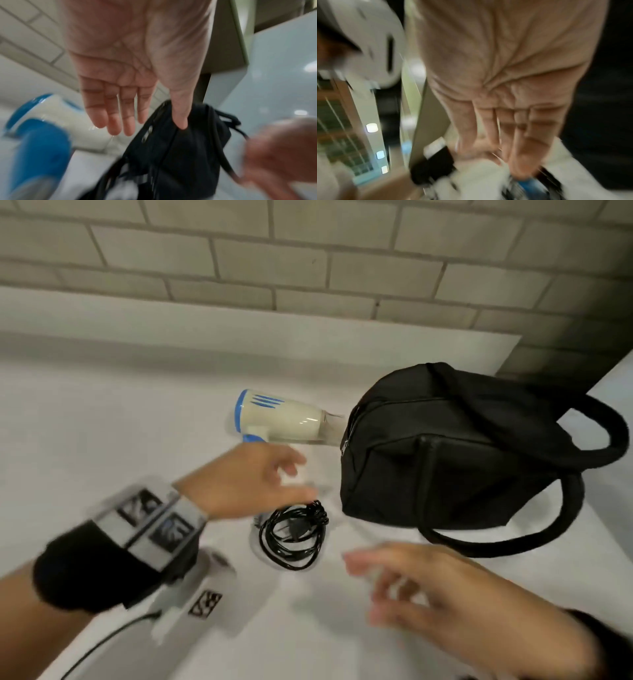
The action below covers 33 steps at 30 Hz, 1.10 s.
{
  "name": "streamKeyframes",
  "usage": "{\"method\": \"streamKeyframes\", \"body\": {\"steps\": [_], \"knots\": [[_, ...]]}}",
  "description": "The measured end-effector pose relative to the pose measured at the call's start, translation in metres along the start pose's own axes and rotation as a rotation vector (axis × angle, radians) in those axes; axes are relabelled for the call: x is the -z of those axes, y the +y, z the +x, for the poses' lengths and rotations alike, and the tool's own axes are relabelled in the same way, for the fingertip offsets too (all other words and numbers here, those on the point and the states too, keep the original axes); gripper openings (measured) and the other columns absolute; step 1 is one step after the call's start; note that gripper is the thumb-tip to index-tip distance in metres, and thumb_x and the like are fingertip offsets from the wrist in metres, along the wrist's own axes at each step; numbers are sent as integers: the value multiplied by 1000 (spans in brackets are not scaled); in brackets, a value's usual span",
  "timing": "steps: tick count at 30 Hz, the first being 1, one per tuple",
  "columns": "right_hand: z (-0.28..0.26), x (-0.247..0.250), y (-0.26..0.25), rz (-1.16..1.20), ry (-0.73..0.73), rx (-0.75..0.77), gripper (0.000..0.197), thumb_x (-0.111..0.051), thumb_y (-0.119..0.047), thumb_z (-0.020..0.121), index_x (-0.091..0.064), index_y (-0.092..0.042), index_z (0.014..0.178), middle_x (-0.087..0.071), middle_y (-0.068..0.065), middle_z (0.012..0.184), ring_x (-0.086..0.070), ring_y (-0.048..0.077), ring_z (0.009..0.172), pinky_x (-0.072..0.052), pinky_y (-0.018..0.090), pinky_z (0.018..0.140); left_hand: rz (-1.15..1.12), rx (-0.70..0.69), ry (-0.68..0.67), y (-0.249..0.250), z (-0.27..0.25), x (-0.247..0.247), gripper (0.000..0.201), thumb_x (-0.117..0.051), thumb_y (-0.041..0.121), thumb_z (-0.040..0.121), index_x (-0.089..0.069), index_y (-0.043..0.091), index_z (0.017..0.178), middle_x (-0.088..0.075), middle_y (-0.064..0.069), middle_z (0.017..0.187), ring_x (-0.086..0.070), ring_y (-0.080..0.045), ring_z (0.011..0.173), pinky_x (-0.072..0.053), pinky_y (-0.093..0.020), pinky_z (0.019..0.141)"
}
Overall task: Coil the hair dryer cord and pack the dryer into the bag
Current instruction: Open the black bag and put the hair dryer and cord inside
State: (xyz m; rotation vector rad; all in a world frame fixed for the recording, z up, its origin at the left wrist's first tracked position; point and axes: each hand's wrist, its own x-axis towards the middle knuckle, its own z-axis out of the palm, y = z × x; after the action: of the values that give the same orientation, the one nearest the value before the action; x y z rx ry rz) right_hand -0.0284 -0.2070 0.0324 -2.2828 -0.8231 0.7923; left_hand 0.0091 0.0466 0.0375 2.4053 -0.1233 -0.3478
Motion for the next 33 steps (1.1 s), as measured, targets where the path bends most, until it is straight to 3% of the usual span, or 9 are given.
{"method": "streamKeyframes", "body": {"steps": [3,7,11,14,18,22,27,30,33], "knots": [[64,-28,-5,100,246,-81,58,-61,-26,84,-33,-26,135,-46,-7,123,-50,3,97,-43,17,88,91,75,-144,-19,-3,-34,54,-68,39,73,-48,27,122,-61,10,108,-58,-10,97,-45,-24,90],[110,-41,10,265,246,-176,71,-66,-17,80,-26,-13,139,-40,7,140,-47,18,121,-39,27,102,85,79,-102,-34,3,-45,50,-64,23,80,-44,22,125,-65,-5,110,-59,-17,105,-45,-25,89],[131,-42,9,291,257,-140,36,-67,-11,78,-57,-8,112,-66,8,103,-60,15,94,-49,29,89,-201,105,-89,-48,2,-44,47,-66,15,79,-46,21,121,-70,-5,92,-66,-17,90,-51,-28,85],[129,-38,8,514,358,-83,24,-67,-2,76,-60,-7,99,-68,11,93,-63,16,84,-52,28,81,-469,119,-53,-57,-5,-33,50,-76,24,67,-52,26,111,-68,10,77,-65,-4,76,-50,-19,74],[127,-37,0,656,464,6,30,-73,-6,70,-54,-23,86,-67,2,88,-65,12,78,-55,20,72,-566,311,299,-68,13,-15,50,-64,45,76,-49,20,117,-61,0,109,-58,-14,91,-46,-32,82],[139,-39,-22,575,510,124,32,-79,-10,64,-56,-30,74,-65,-5,80,-64,13,80,-54,29,78,-389,407,227,-68,49,-15,75,-66,45,74,-34,9,131,-58,-12,123,-57,-28,108,-44,-42,97],[170,-28,-38,601,511,191,38,-79,-13,64,-54,-39,76,-61,-18,86,-60,6,89,-49,24,88,-358,362,146,-77,68,-13,7,-56,9,83,-59,6,78,-62,-15,79,-59,-26,72,-50,-25,70],[194,-21,-37,633,484,142,36,-79,-11,64,-53,-32,75,-61,-12,85,-60,13,89,-50,28,86,-485,283,81,-87,59,-8,13,-62,3,76,-57,11,69,-62,-14,72,-58,-26,68,-50,-33,72],[211,-23,-38,648,432,148,33,-79,-9,64,-54,-29,72,-60,-5,84,-57,13,85,-50,29,85,-876,341,26,-94,52,-8,20,-43,-6,86,-55,5,75,-60,-13,69,-58,-20,63,-51,-19,51]]}}
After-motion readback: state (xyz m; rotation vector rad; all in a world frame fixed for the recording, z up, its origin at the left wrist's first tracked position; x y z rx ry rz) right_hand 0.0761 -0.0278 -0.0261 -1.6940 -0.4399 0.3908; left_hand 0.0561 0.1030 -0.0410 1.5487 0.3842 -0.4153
